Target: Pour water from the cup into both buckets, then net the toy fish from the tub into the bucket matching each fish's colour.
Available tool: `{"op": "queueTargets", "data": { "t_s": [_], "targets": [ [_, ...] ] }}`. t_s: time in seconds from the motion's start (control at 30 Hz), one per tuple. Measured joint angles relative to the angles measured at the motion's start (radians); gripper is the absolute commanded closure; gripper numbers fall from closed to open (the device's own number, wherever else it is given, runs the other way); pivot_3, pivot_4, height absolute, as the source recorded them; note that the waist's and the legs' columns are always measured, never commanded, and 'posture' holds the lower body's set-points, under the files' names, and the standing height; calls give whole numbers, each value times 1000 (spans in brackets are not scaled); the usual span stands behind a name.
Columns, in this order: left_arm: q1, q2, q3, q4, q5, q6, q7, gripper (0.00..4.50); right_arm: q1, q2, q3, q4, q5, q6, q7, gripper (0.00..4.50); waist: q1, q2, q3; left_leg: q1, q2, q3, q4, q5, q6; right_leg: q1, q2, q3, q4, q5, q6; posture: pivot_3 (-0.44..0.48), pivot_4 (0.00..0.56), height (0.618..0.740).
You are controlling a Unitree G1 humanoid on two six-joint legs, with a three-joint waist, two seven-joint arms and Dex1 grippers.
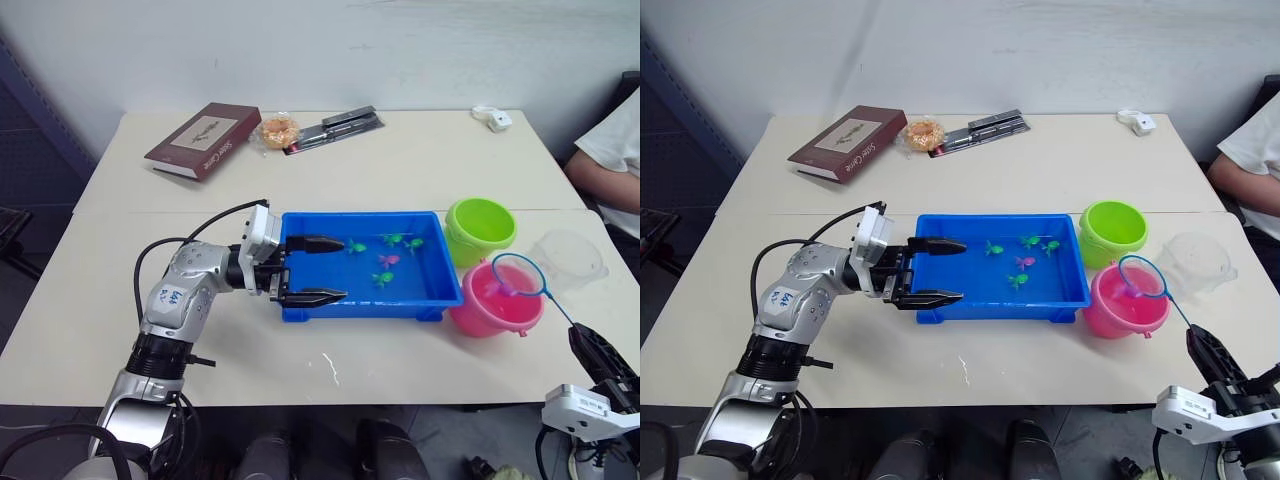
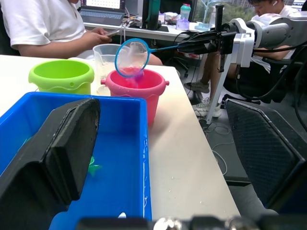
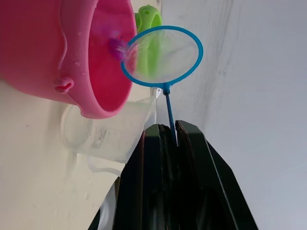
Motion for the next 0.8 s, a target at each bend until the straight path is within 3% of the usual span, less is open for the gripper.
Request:
{"op": "queueTargets", "data": {
  "t_s": [0.27, 0.47, 0.63, 0.8],
  "targets": [
    [0, -5, 0, 0, 0, 0, 9, 43, 18, 3, -27, 4, 36, 26, -12, 4500, -1, 0, 0, 0, 0, 0, 0, 0, 0, 0, 0, 1, 0, 0, 0, 0, 150, 740],
    [-3, 45, 11, 38, 15, -27, -5, 43, 2, -55, -7, -111, 480, 105, 198, 4500, -7, 0, 0, 1, 1, 0, 0, 0, 0, 0, 1, 1, 1, 0, 0, 0, 150, 740],
    [-4, 112, 42, 94, 26, -45, -27, 43, -177, -211, 24, -233, 808, 377, 384, 4500, -16, 0, 0, 1, 1, 0, 0, -1, 1, 0, 0, 0, 3, 0, 0, 0, 150, 740],
    [-7, 141, 65, 122, 37, -56, -26, 43, -406, -356, 253, -221, 712, 578, 460, 4500, -11, -1, 0, -1, 1, 0, 0, -1, 2, -1, 0, -2, 2, 0, 0, 0, 150, 740]
  ]
}}
